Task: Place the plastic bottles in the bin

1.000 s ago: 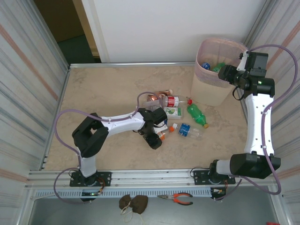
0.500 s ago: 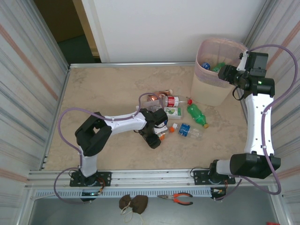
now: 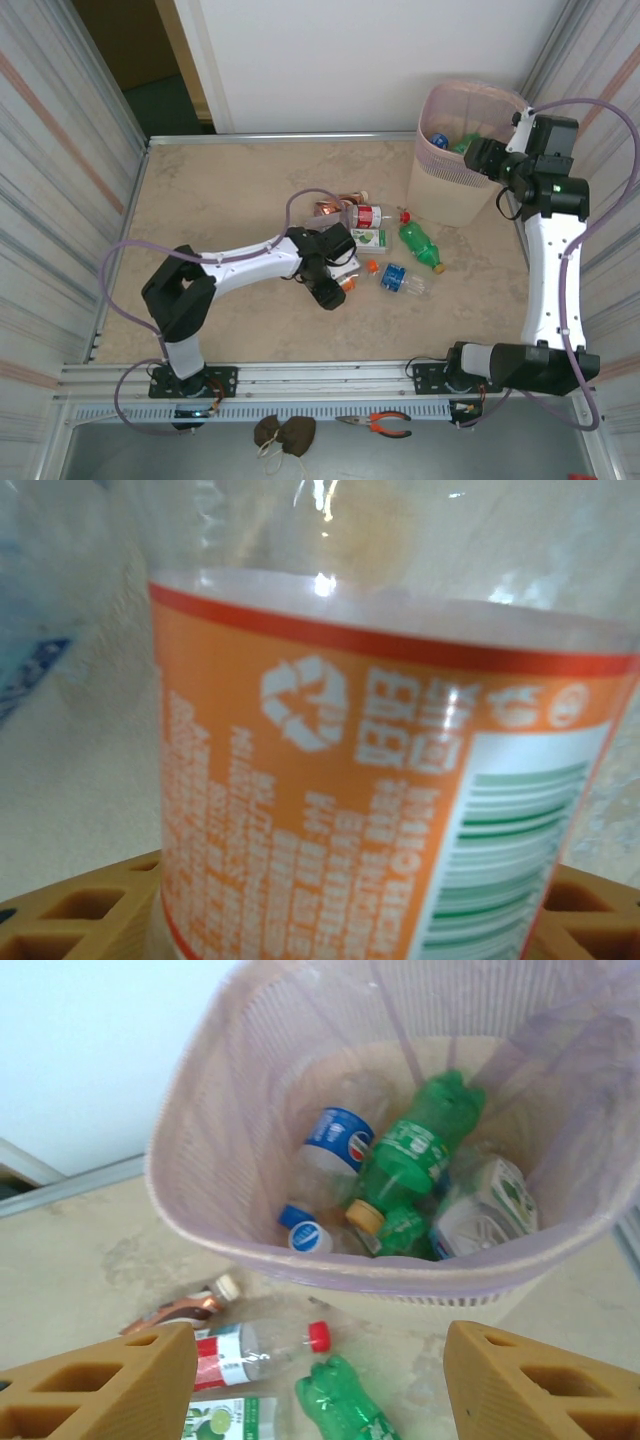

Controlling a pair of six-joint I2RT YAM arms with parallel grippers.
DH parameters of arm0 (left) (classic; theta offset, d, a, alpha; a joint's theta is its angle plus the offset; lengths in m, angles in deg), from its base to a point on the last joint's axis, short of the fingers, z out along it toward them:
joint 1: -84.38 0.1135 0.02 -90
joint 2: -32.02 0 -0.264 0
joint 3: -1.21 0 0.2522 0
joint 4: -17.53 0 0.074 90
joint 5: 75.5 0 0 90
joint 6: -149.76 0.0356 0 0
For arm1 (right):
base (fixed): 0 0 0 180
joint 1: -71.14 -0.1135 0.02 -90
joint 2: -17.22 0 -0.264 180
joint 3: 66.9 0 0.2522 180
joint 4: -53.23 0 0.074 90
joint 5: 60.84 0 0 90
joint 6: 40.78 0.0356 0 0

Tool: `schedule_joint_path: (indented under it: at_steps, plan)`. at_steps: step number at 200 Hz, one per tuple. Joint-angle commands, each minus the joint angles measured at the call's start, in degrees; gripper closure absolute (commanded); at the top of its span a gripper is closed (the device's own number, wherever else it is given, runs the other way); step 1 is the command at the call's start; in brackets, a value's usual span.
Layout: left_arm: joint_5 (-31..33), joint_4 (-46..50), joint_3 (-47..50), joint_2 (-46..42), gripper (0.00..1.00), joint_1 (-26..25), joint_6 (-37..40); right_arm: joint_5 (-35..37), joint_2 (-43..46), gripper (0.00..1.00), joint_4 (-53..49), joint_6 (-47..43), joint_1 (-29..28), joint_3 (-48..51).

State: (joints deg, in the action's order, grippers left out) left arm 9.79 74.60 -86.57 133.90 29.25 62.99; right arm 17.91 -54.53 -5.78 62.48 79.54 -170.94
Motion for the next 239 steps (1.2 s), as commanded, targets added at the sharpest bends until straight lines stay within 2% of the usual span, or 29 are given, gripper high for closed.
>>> schedule_joint_path:
  at_steps: [1,38,124,181,239]
  plan:
    - [-1.2,-2.2,-0.9,-4.3,0.43,0.5,0.7,-4.8,4.6,0.36,6.3,0.4,-1.1,3.7]
    - [-5.2,-8.6,0.1,-9.4,0.44,2.8,-0.2,-8.8,9.8,0.38,14.4,-0.5,-3.2,9.5]
    - [-21.6,-31.6,5.0,-21.4,0.46,12.2,-5.0,-15.1,16.8,0.37,25.2,-2.0,-10.1,17.3]
    - [-31.1,-45.3,8.6,-28.4,0.46,15.0,-9.0,-21.8,19.7,0.31,32.6,-3.1,-17.7,20.8]
    - [-39.0,-51.4,7.4,-31.3,0.47,15.1,-11.8,-27.9,20.2,0.21,39.0,-2.9,-26.4,20.8]
